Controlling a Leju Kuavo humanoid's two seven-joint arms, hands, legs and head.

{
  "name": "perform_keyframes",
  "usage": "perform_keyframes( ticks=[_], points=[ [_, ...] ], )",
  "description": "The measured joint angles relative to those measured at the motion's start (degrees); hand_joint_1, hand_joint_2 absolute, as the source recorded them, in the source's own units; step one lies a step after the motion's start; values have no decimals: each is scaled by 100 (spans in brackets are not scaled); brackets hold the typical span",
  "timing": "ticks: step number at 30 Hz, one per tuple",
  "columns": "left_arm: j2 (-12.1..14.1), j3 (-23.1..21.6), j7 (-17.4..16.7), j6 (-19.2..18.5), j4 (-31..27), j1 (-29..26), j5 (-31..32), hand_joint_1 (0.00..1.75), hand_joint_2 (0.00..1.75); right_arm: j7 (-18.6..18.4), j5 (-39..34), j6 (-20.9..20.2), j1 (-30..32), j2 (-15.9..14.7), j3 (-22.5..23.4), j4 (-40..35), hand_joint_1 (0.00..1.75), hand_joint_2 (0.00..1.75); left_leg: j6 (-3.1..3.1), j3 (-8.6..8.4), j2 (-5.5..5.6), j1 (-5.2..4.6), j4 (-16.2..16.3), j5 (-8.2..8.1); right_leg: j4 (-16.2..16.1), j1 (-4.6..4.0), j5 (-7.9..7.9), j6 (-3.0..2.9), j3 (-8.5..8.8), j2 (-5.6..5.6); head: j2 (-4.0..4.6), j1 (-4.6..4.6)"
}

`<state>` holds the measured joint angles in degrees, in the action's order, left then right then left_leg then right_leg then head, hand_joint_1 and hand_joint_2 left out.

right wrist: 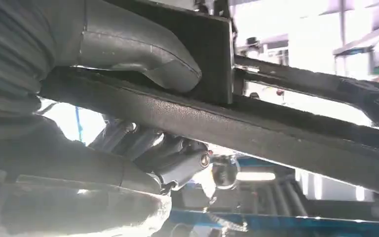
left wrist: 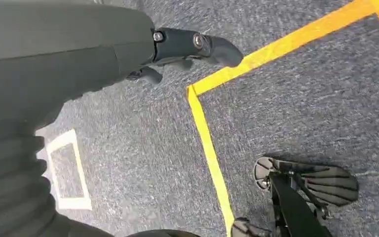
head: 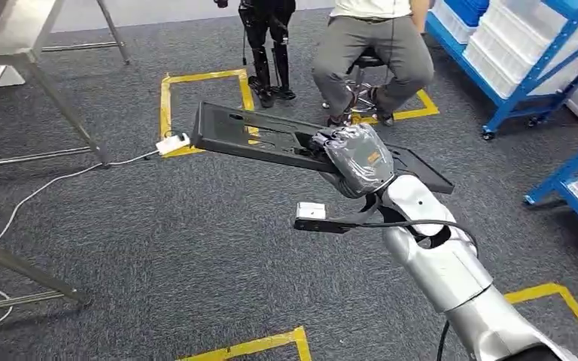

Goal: Take the parts from the cabinet and place them on the table.

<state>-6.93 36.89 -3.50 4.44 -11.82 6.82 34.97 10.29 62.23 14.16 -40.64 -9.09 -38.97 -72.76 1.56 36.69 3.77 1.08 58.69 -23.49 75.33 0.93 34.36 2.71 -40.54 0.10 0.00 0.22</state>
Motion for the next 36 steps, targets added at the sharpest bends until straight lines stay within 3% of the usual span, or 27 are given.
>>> perform_keyframes(
  ticks=[2, 3, 4, 7, 8, 9, 10, 11, 13, 14, 15, 17, 18, 19, 20, 23, 24, 25, 26, 28, 29, 30, 31, 33, 34, 35, 36],
  points=[
    [0, 2, 0, 0, 0, -10, 2, 0, 175, 0, 0, 0, -8, -4, 2, 0, 175, 175, -2, -12, 171, -19, 3, 1, -895, -8, -454, 57, 351, -89, 0, 0],
    [0, 2, 0, 0, 0, -10, 2, 0, 175, 0, -2, 0, -19, -4, 2, 0, 175, 175, -7, -13, 245, -18, 3, 3, -1408, -4, -674, 62, 568, -279, 0, -2],
    [0, 2, 0, -2, 2, -10, 9, 0, 175, 0, -4, 0, -23, -11, 4, 4, 175, 175, -33, 9, 313, -68, 25, 0, -1611, -24, -727, -5, 633, -432, 0, 4],
    [0, 2, 4, -4, 2, -45, 9, 0, 175, 2, -11, 0, -35, 35, -28, 9, 175, 175, -104, 47, 458, -31, -4, 32, -1615, -67, -750, -163, 669, -249, 0, 9],
    [2, 2, 4, 2, 2, -73, 9, 0, 175, 2, -13, 0, -39, 44, -33, 9, 175, 175, -147, 63, 521, -32, -12, 32, -1648, -25, -774, -220, 704, -178, 0, 7],
    [20, 2, 2, 7, 2, -95, 9, 0, 175, 2, -18, 0, -52, 48, -37, 9, 175, 175, -148, 83, 327, -23, 69, -32, -1688, 20, -805, -272, 729, -115, 0, 11],
    [17, 2, 0, 18, 2, -99, 9, 0, 175, 2, -20, 2, -58, 70, -44, 9, 175, 175, -170, 176, -1, -65, 271, -182, -1692, 7, -792, -334, 740, -69, 0, 48],
    [15, 2, 0, 17, 2, -95, 9, 0, 175, 2, -22, 2, -65, 70, -46, 9, 175, 175, -202, 362, -205, -50, 663, -401, -1691, -13, -785, -387, 748, -8, 0, 74],
    [13, 2, 0, 20, 4, -90, 9, 0, 175, 2, -24, 2, -55, 66, -61, 26, 175, 175, -237, 787, -346, -19, 1499, -752, -1690, -59, -766, -416, 753, 135, 0, 68],
    [9, 0, 0, 20, 2, -95, 9, 0, 175, 2, -24, 2, -45, 70, -76, 33, 175, 175, -251, 905, -360, -10, 1717, -784, -1690, -72, -762, -420, 752, 211, 0, 79],
    [11, 0, 0, 20, 4, -103, 9, 0, 175, 2, -24, 2, -44, 72, -90, 37, 175, 175, -256, 867, -365, 0, 1631, -681, -1690, -79, -755, -427, 753, 283, 0, 70],
    [15, 2, 0, 20, 2, -105, 9, 0, 175, 2, -24, 2, -46, 77, -103, 37, 175, 175, -237, 419, -435, 3, 795, -257, -1689, -90, -735, -415, 761, 409, 0, 72],
    [22, 2, 0, 20, 2, -102, 9, 0, 175, 2, -24, 2, -50, 81, -101, 37, 175, 175, -212, 114, -580, -3, 285, -70, -1688, -98, -728, -410, 773, 467, 0, 77],
    [20, 2, 0, 18, 2, -91, 9, 0, 175, 2, -24, 2, -52, 90, -101, 37, 175, 175, -162, -3, -779, -58, 74, -102, -1689, -139, -708, -378, 782, 511, 0, 72],
    [22, 2, 0, 17, 2, -87, 9, 0, 175, 2, -24, 2, -70, 87, -103, 37, 175, 175, -130, -11, -726, -71, 18, -60, -1683, -175, -690, -351, 775, 557, 0, 39],
    [22, 2, 0, 17, 2, -89, 9, 0, 175, 2, -24, 2, -77, 107, -118, 37, 175, 175, -54, 32, -539, -113, 17, -35, -1702, -150, -686, -307, 802, 721, 0, 50],
    [20, 2, 2, 17, 2, -94, 9, 0, 175, 2, -22, 4, -74, 120, -120, 33, 175, 175, 13, -42, -463, -34, -86, 28, -1646, -205, -619, -253, 749, 707, 0, 44],
    [11, 2, 4, 15, 4, -100, 9, 0, 175, 2, -20, 4, -75, 116, -120, 35, 175, 175, 26, -62, -427, -50, -105, 35, -1522, -133, -557, -241, 747, 424, 2, 31],
    [13, 2, 4, 15, 2, -97, 9, 0, 175, 2, -20, 4, -94, 112, -120, 35, 175, 175, 74, -57, -378, -41, -101, 54, -1166, -118, -388, -282, 580, 140, 0, 51],
    [20, 4, 7, 15, 2, -75, 9, 0, 175, 2, 0, 4, -67, 88, -129, 44, 175, 175, 88, -42, -224, -41, -101, 64, -256, -58, -39, -311, 125, 12, 0, 2],
    [20, 4, 7, 13, 2, -77, 9, 0, 175, 0, 2, 4, -43, 83, -133, 52, 175, 175, 85, -40, -141, -41, -100, 66, 64, -36, 44, -282, -41, 8, 2, 4],
    [20, 4, 7, 2, 2, -85, 9, 0, 175, 0, 2, 4, -23, 83, -136, 66, 175, 175, 77, -39, -60, -41, -98, 71, 166, -20, 40, -234, -104, 7, 0, 2],
    [20, 4, 2, 2, 4, -95, 9, 0, 175, 0, 2, 2, -19, 83, -138, 66, 175, 175, 64, -37, 32, -31, -93, 78, -32, 9, -76, -164, -17, 7, 0, 2],
    [13, 4, -4, 2, 4, -103, 9, 0, 175, -2, 2, 2, -23, 77, -136, 66, 175, 175, 14, -38, 179, 4, -83, 89, -889, 90, -447, -15, 397, -45, 0, 9],
    [15, 7, -4, 4, 2, -99, 9, 0, 175, -2, 2, 0, -30, 77, -136, 70, 175, 175, -48, -16, 264, 20, -61, 90, -1487, 185, -649, 86, 697, -317, 0, -9],
    [31, 9, -4, 15, 2, -95, 9, 0, 175, -2, 0, -2, -37, 74, -138, 79, 175, 175, -111, 26, 325, -15, -30, 80, -1565, 124, -635, 60, 734, -405, 0, -24],
    [28, 9, -4, 24, 2, -94, 9, 0, 175, 0, 0, -4, -35, 96, -142, 79, 175, 175, -138, 49, 371, -9, -37, 97, -1576, 146, -669, -14, 746, -313, 2, -2]
  ],
)
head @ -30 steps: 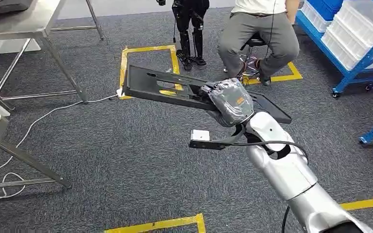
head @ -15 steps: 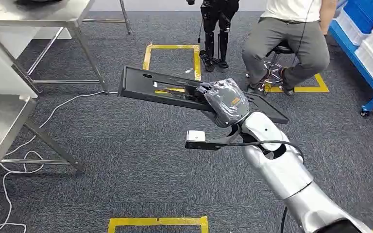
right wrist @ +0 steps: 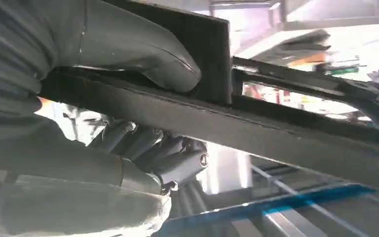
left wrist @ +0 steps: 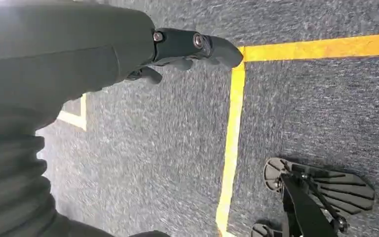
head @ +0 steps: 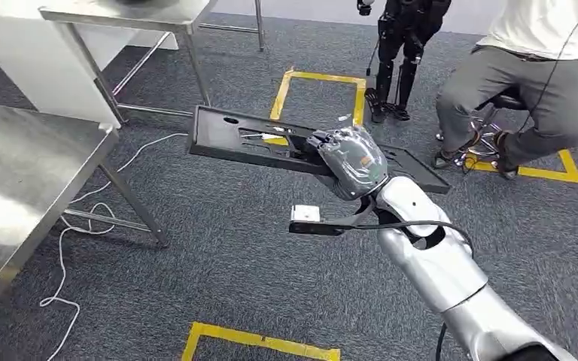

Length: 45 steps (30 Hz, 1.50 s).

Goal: Take the parts from the cabinet and place them on the table.

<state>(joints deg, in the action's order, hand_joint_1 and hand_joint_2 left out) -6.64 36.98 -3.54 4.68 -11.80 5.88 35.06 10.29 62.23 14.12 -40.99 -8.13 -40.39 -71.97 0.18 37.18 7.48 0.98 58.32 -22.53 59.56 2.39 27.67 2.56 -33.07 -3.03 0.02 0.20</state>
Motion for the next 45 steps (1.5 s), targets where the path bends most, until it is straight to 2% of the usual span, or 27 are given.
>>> perform_keyframes(
  ticks=[2, 3, 4, 5, 6, 8, 9, 10, 12, 13, 14, 18, 19, 21, 23, 24, 25, 27, 28, 29, 33, 34, 35, 37, 39, 40, 45],
  points=[
    [0, 4, -2, 15, 2, -37, 0, 0, 175, 0, 2, -4, -10, 20, -4, 2, 175, 175, -82, 24, 94, 56, -60, 64, 15, -87, -25, -101, -9, 96, 0, 17],
    [0, 9, -7, 22, 2, -58, 0, 0, 175, -4, 2, -4, -29, 41, -9, 2, 175, 175, -102, 50, 137, 83, -47, 67, -5, -61, -52, -147, -10, 154, -2, 19],
    [-4, 9, -7, 26, 2, -70, 0, 0, 175, -9, 2, -4, -60, 59, -9, 2, 175, 175, -99, 68, -95, 82, 27, 12, -18, -62, -73, -184, -6, 209, -2, 31],
    [-11, 9, -9, 31, 2, -68, 0, 0, 175, -7, 2, -4, -84, 76, -11, 2, 175, 175, -103, 178, -435, 43, 272, -169, -23, -83, -76, -247, -6, 254, 0, 72],
    [-11, 11, -9, 33, 2, -54, 0, 0, 175, -2, 2, -7, -96, 74, -15, 4, 175, 175, -110, 363, -601, 39, 673, -396, -23, -123, -72, -281, -10, 312, -2, 83],
    [-15, 9, -9, 42, 2, -38, 4, 0, 175, -2, 2, -37, -91, 72, -33, 20, 175, 175, -88, 807, -724, 35, 1639, -818, -21, -205, -57, -308, -23, 476, -2, 79],
    [-17, 11, -9, 48, 2, -40, 9, 0, 175, -2, 2, -42, -88, 72, -52, 37, 175, 175, -65, 895, -727, 28, 1842, -859, -20, -238, -54, -318, -30, 551, -2, 83],
    [-17, 11, -9, 48, 2, -45, 9, 0, 175, -2, 2, -42, -89, 72, -66, 46, 175, 175, -27, 831, -729, 10, 1756, -785, -20, -266, -52, -328, -33, 625, -2, 79],
    [-15, 13, -7, 59, 2, -49, 26, 0, 175, -2, 2, -42, -100, 74, -85, 48, 175, 175, 90, 345, -786, -69, 966, -426, -21, -297, -44, -358, -24, 758, -2, 79],
    [-11, 13, 0, 63, 0, -43, 26, 0, 175, -2, 2, -42, -113, 74, -90, 48, 175, 175, 181, 1, -988, -161, 422, -244, -23, -303, -38, -366, -8, 830, -2, 81],
    [7, 13, 2, 63, 0, -18, 28, 0, 175, -2, 2, -42, -124, 74, -90, 48, 175, 175, 255, -153, -1283, -267, 125, -299, -22, -317, -32, -366, 0, 897, -2, 76],
    [15, 13, 7, 66, 0, -12, 35, 0, 175, -4, 2, -59, -152, 83, -103, 48, 175, 175, 366, -135, -1018, -296, 28, -226, -84, -351, -25, -335, 33, 1157, -2, 83],
    [11, 15, 7, 66, 0, -25, 39, 0, 175, -4, 4, -59, -163, 94, -98, 46, 175, 175, 372, -250, -942, -171, -119, -119, -27, -372, 24, -304, -23, 1020, -2, 74],
    [7, 20, 7, 66, 0, -11, 44, 0, 175, -4, 0, -63, -181, 79, -98, 48, 175, 175, 406, -250, -838, -160, -151, -76, 496, -307, 270, -309, -223, 466, -2, 81],
    [-7, 22, 7, 57, 0, 12, 52, 0, 175, -2, 2, -83, -147, 33, -114, 57, 175, 175, 398, -238, -652, -130, -150, -71, 1377, -244, 609, -293, -633, 330, -2, 61],
    [-15, 24, 9, 57, 0, 11, 66, 0, 175, -4, 2, -83, -117, 24, -122, 59, 175, 175, 384, -234, -554, -115, -147, -64, 1652, -212, 667, -243, -771, 323, -2, 54],
    [-20, 26, 7, 57, 0, 6, 87, 0, 175, -4, 2, -83, -95, 9, -127, 66, 175, 175, 368, -233, -454, -93, -145, -59, 1639, -172, 618, -175, -779, 322, 0, 61],
    [-22, 33, 7, 55, 0, -11, 90, 0, 175, -4, 2, -83, -93, -2, -129, 66, 175, 175, 292, -237, -273, -36, -124, -60, 844, -81, 233, 28, -415, 291, -2, 57],
    [-24, 33, 7, 55, 0, -12, 94, 0, 175, -4, 2, -83, -101, -2, -129, 66, 175, 175, 242, -235, -195, -9, -104, -72, 317, -13, 15, 123, -169, 195, 0, 61],
    [-17, 33, 9, 55, 0, -13, 94, 0, 175, -4, 2, -83, -105, -11, -129, 68, 175, 175, 181, -200, -133, -3, -73, -87, -40, 62, -52, 177, -43, -66, -2, 33],
    [-26, 35, -18, 63, 0, -34, 94, 0, 175, -4, -7, -138, -132, 39, -138, 101, 175, 175, 13, -88, 94, 41, -69, -41, -40, -53, -79, -41, -9, 120, 0, 46],
    [-17, 35, -28, 63, 0, -41, 101, 0, 175, -4, -48, -166, -196, 70, -133, 136, 175, 175, 2, -62, 7, 62, -37, -62, -66, 3, -107, -97, -7, 181, -2, 50],
    [-33, 33, -33, 63, 2, -33, 107, 0, 175, -2, -102, -181, -259, 107, -123, 183, 175, 175, -11, 1, -396, 13, 121, -159, -69, -11, -111, -144, 0, 226, -2, 91],
    [-37, 33, -50, 68, 2, 23, 147, 0, 175, 37, -228, -201, -386, 96, -70, 278, 175, 175, -31, 380, -683, 23, 896, -562, -68, -73, -91, -212, 5, 354, -2, 124],
    [-48, 33, -88, 85, 2, 46, 162, 0, 175, 66, -284, -164, -477, 70, -15, 424, 175, 175, -28, 829, -730, 23, 1751, -856, -67, -126, -72, -241, 5, 513, -2, 124],
    [-50, 33, -90, 87, 2, 44, 168, 0, 175, 74, -313, -142, -501, 59, 22, 481, 175, 175, -17, 879, -730, 22, 1823, -820, -66, -145, -65, -251, 11, 578, -2, 122],
    [-50, 33, -90, 87, 2, 44, 168, 0, 175, 74, -313, -142, -501, 59, 22, 481, 175, 175, -17, 879, -730, 22, 1823, -820, -66, -145, -65, -251, 11, 578, -2, 122]
  ],
)
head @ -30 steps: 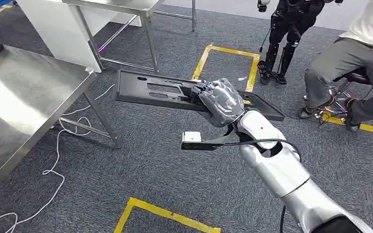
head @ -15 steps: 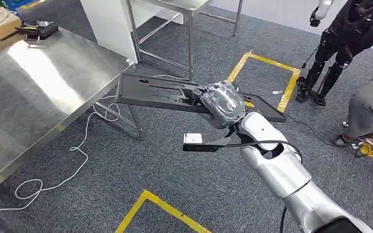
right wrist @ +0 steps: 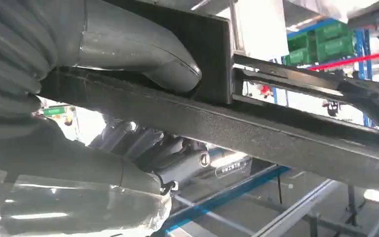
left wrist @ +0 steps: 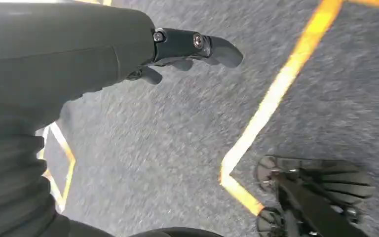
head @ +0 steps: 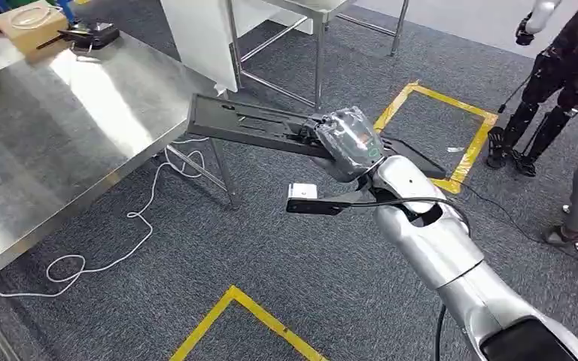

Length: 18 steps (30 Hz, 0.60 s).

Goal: Take the parts from the cabinet and place them on the table.

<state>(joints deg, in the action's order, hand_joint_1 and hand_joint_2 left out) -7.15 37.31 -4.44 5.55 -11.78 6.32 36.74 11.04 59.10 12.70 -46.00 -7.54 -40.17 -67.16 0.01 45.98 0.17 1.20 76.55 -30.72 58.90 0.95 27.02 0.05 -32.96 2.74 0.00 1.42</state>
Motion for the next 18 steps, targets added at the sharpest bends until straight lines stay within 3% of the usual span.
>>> perform_keyframes(
  ticks=[3, 4, 5, 6, 7, 8, 9, 11, 12, 13, 14, 15, 16, 17, 18],
  points=[
    [0, 0, 0, 0, 0, 0, 0, 0, 175, 0, 0, 0, 0, 0, 0, 0, 175, 175, 0, 0, 0, 0, 0, 0, 0, 0, 0, 0, 0, 0, 0, 0],
    [-2, 0, -9, 0, 0, -5, 15, 0, 175, 18, -35, 42, -23, -18, 44, 41, 175, 175, 22, -64, -5, -2, -154, 130, 0, -16, 10, -12, 6, 63, 0, -2],
    [-2, 2, -9, 0, 0, -10, 46, 0, 175, 35, -101, 112, -57, -55, 138, 81, 175, 175, 78, -380, -40, -14, -770, 463, 0, -39, 25, -27, 27, 155, 0, 0],
    [-2, 0, -7, 0, -2, 31, 46, 0, 175, 77, -153, 181, -148, -153, 334, 142, 175, 175, 214, -877, -500, -182, -1732, 698, -6, -123, 79, 9, 44, 335, 0, -13],
    [-26, 2, -76, 4, 0, 34, 114, 0, 175, 81, -142, 203, -145, -236, 441, 183, 175, 175, 283, -1006, -197, -137, -1910, 780, 56, -127, 175, 116, 70, 329, 0, -26],
    [-31, 0, -85, 2, 0, 48, 136, 0, 175, 79, -131, 238, -148, -251, 479, 183, 175, 175, 326, -1019, -131, -128, -1930, 797, 307, -115, 279, 94, -23, 20, 0, -11],
    [-26, 0, -101, -9, -2, 77, 157, 0, 175, 70, -113, 262, -145, -302, 516, 183, 175, 175, 342, -1015, -49, -127, -1931, 799, 734, -81, 440, 66, -238, -157, 2, -35],
    [-33, 0, -101, -24, -2, 103, 166, 0, 175, 31, -39, 221, -64, -400, 570, 183, 175, 175, 350, -1014, 173, -120, -1928, 795, 1591, -39, 722, 71, -731, -252, 2, -57],
    [-37, 0, -101, -26, 0, 101, 168, 0, 175, 17, -8, 207, -10, -417, 588, 183, 175, 175, 348, -1019, 268, -115, -1927, 794, 1725, -29, 708, 116, -845, -258, 0, -66],
    [-39, 2, -101, -28, 0, 95, 170, 0, 175, 11, 16, 181, 15, -431, 616, 183, 175, 175, 343, -1020, 359, -108, -1921, 793, 1577, -13, 589, 182, -819, -259, 0, -66],
    [-48, 0, -96, -31, 0, 84, 175, 0, 175, 11, 44, 153, 19, -439, 636, 179, 175, 175, 331, -1023, 439, -100, -1907, 788, 1200, 15, 377, 263, -678, -267, 0, -66],
    [-50, 2, -94, -31, 0, 83, 175, 0, 175, 11, 55, 140, 19, -448, 666, 170, 175, 175, 303, -1024, 523, -85, -1884, 773, 623, 62, 98, 359, -430, -323, 2, -63],
    [-52, 2, -90, -31, 0, 84, 177, 0, 175, 11, 59, 138, 19, -453, 699, 168, 175, 175, 260, -1010, 595, -73, -1842, 746, 116, 129, -111, 433, -208, -527, 0, -70],
    [-46, 0, -87, -28, 0, 86, 184, 0, 175, 11, 70, 133, 26, -448, 710, 168, 175, 175, 208, -974, 654, -112, -1807, 724, 68, 88, -63, 392, -159, -627, 2, -74],
    [-46, 0, -85, -20, 0, 87, 197, 0, 175, 22, 90, 118, 31, -452, 719, 161, 175, 175, 186, -952, 712, -101, -1791, 728, 31, 99, -91, 301, -126, -538, 0, -70]
  ],
)
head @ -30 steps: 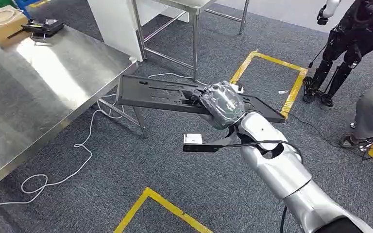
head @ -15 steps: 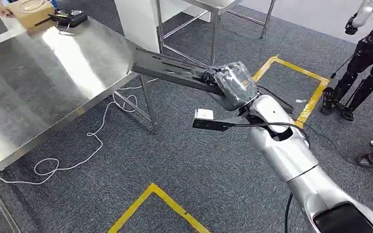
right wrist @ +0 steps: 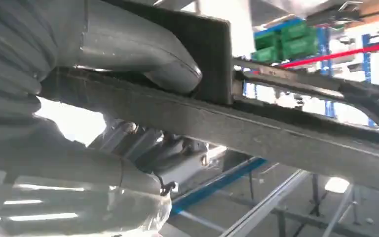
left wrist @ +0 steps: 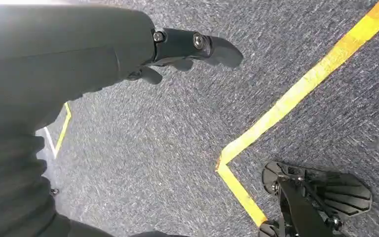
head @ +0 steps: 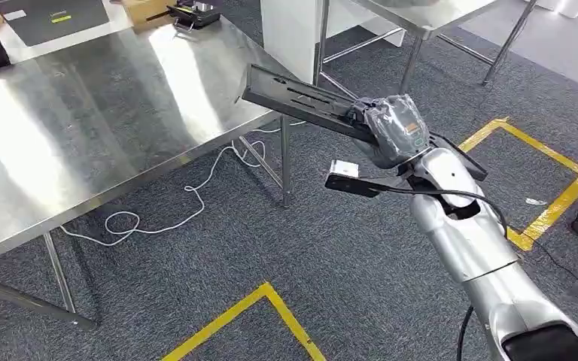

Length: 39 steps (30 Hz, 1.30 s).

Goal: Take the parts from the cabinet and place them on the table.

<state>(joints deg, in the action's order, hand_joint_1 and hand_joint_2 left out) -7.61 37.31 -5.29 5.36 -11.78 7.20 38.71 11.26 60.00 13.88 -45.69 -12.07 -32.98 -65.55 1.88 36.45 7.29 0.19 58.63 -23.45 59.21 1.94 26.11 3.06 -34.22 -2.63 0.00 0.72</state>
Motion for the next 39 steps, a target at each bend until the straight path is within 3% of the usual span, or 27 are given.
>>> perform_keyframes(
  ticks=[3, 4, 5, 6, 8, 9, 10, 12, 13, 14, 15, 18, 19, 21, 22, 24, 25, 26, 28, 29, 31, 33, 34, 35, 36, 37, 39],
  points=[
    [4, 0, -2, 2, 2, -54, 28, 0, 175, 0, 17, -15, 15, 18, 28, -4, 175, 175, -71, 47, 121, 32, -20, 23, -5, -37, -11, -116, 7, 148, 0, 17],
    [18, 2, -9, 7, 2, -63, 31, 0, 175, -4, 17, -17, -4, 20, 44, -9, 175, 175, -91, 58, -81, 31, 40, -30, -20, -15, -18, -147, 24, 204, 0, 15],
    [4, 2, -9, 4, 7, -63, 33, 0, 175, -4, 17, -17, -7, 22, 59, -13, 175, 175, -122, 146, -420, 3, 240, -161, -23, -19, -6, -210, 33, 246, 2, 81],
    [7, 0, 0, 2, 7, -53, 37, 0, 175, -4, 17, -20, -10, 17, 77, -13, 175, 175, -153, 335, -615, 16, 632, -366, -22, -41, 3, -252, 37, 298, 2, 94],
    [0, 0, 28, -11, 9, -47, 39, 0, 175, 4, 17, -44, -4, 7, 109, -7, 175, 175, -171, 790, -715, 43, 1508, -724, -21, -76, 23, -283, 41, 433, 0, 94],
    [-4, 0, 35, -22, 11, -51, 39, 0, 175, 13, 11, -70, 2, 7, 116, 2, 175, 175, -173, 945, -716, 45, 1777, -761, -20, -88, 33, -294, 44, 505, 0, 98],
    [-4, 0, 35, -33, 13, -54, 48, 0, 175, 46, -11, -79, 4, 11, 120, 17, 175, 175, -164, 929, -716, 44, 1708, -649, -20, -99, 40, -301, 55, 578, 0, 96],
    [7, 2, 31, -39, 13, -57, 66, 0, 175, 107, -37, -79, 3, 42, 122, 42, 175, 175, -103, 520, -786, 32, 885, -189, -21, -122, 65, -329, 88, 706, 0, 96],
    [17, 2, 11, -39, 13, -54, 83, 0, 175, 120, -35, -76, 0, 81, 122, 61, 175, 175, -39, 229, -976, 0, 361, 25, -23, -136, 88, -324, 114, 757, 0, 96],
    [35, 2, -9, -39, 13, -41, 94, 0, 175, 129, -24, -72, 1, 125, 118, 85, 175, 175, 29, 72, -1344, -79, 61, -28, -30, -143, 104, -310, 135, 808, 0, 92],
    [44, 0, -15, -39, 13, -32, 103, 0, 175, 133, 11, -72, -16, 162, 105, 131, 175, 175, 33, 75, -1327, -101, 29, -15, -26, -220, 121, -281, 134, 858, 2, 70],
    [52, 2, -7, -77, 13, -30, 146, 0, 175, 125, 155, -22, -8, 392, -13, 348, 175, 175, 83, 93, -1069, -134, -3, -6, -91, -186, 134, -224, 198, 1070, 0, 94],
    [55, 2, 20, -120, 13, -32, 146, 0, 175, 114, 166, 0, 6, 497, -37, 387, 175, 175, 125, -29, -980, -28, -145, 73, -57, -237, 192, -181, 166, 1028, 0, 83],
    [55, 2, 44, -131, 15, -12, 149, 0, 175, 109, 170, 111, 5, 588, -89, 500, 175, 175, 177, -67, -864, -32, -169, 112, 417, -181, 405, -221, 14, 472, 0, 79],
    [57, 2, 57, -138, 15, 19, 149, 0, 175, 107, 175, 131, 27, 610, -120, 544, 175, 175, 179, -69, -746, -26, -170, 112, 905, -153, 593, -249, -226, 346, 0, 48],
    [57, 2, 90, -155, 15, 31, 149, 0, 175, 92, 199, 129, 124, 645, -171, 649, 175, 175, 179, -67, -503, -14, -168, 111, 1695, -118, 795, -213, -689, 285, 0, 44],
    [55, 2, 94, -153, 15, 25, 149, 0, 175, 83, 201, 122, 154, 686, -195, 678, 175, 175, 175, -68, -399, -7, -163, 109, 1701, -107, 732, -162, -752, 284, 0, 39],
    [55, 4, 92, -133, 15, 8, 149, 0, 175, 83, 208, 116, 157, 695, -214, 697, 175, 175, 167, -69, -307, -1, -158, 107, 1457, -92, 566, -88, -686, 280, 2, 37],
    [55, 9, 72, -65, 17, -21, 149, 0, 175, 68, 216, 105, 141, 756, -241, 713, 175, 175, 105, -73, -131, 18, -128, 87, 384, -18, 45, 73, -268, 157, 2, 37],
    [59, 13, 66, -30, 17, -29, 149, 0, 175, 61, 219, 98, 128, 758, -249, 728, 175, 175, 63, -34, -63, 21, -99, 73, -9, 45, -91, 119, -126, -161, 2, 17],
    [66, 22, 39, 9, 17, -34, 149, 0, 175, 53, 212, 31, 111, 782, -267, 743, 175, 175, -17, 32, 46, -8, -44, 46, -31, 12, -90, -39, -88, -59, 0, 32],
    [68, 22, 28, 11, 17, -84, 160, 0, 175, 6, 205, 18, 89, 798, -260, 748, 175, 175, -85, 62, 151, 40, -68, 71, -25, -33, -91, -124, -81, 39, 0, 24],
    [98, 22, 26, 15, 17, -104, 186, 0, 175, -35, 205, 18, 44, 798, -251, 763, 175, 175, -113, 86, 135, 48, -39, 54, -55, 26, -121, -176, -67, 113, 0, 26],
    [79, 22, 22, 17, 20, -115, 212, 0, 175, -55, 210, 22, -1, 798, -240, 785, 175, 175, -141, 130, -273, 9, 85, -26, -62, 25, -118, -228, -53, 153, 0, 56],
    [79, 22, 15, 22, 20, -105, 227, 0, 175, -66, 238, 28, -43, 785, -219, 798, 175, 175, -167, 273, -531, 16, 391, -218, -62, 14, -100, -266, -45, 205, 0, 116],
    [77, 22, 15, 26, 20, -84, 262, 0, 175, -101, 275, 33, -69, 772, -194, 833, 175, 175, -189, 479, -643, 43, 807, -428, -61, -9, -90, -285, -38, 263, 2, 109],
    [68, 20, 0, 31, 22, -43, 280, 0, 175, -173, 416, 39, -94, 745, -162, 944, 175, 175, -222, 927, -715, 81, 1661, -746, -60, -33, -68, -311, -29, 398, 2, 116]
  ],
)
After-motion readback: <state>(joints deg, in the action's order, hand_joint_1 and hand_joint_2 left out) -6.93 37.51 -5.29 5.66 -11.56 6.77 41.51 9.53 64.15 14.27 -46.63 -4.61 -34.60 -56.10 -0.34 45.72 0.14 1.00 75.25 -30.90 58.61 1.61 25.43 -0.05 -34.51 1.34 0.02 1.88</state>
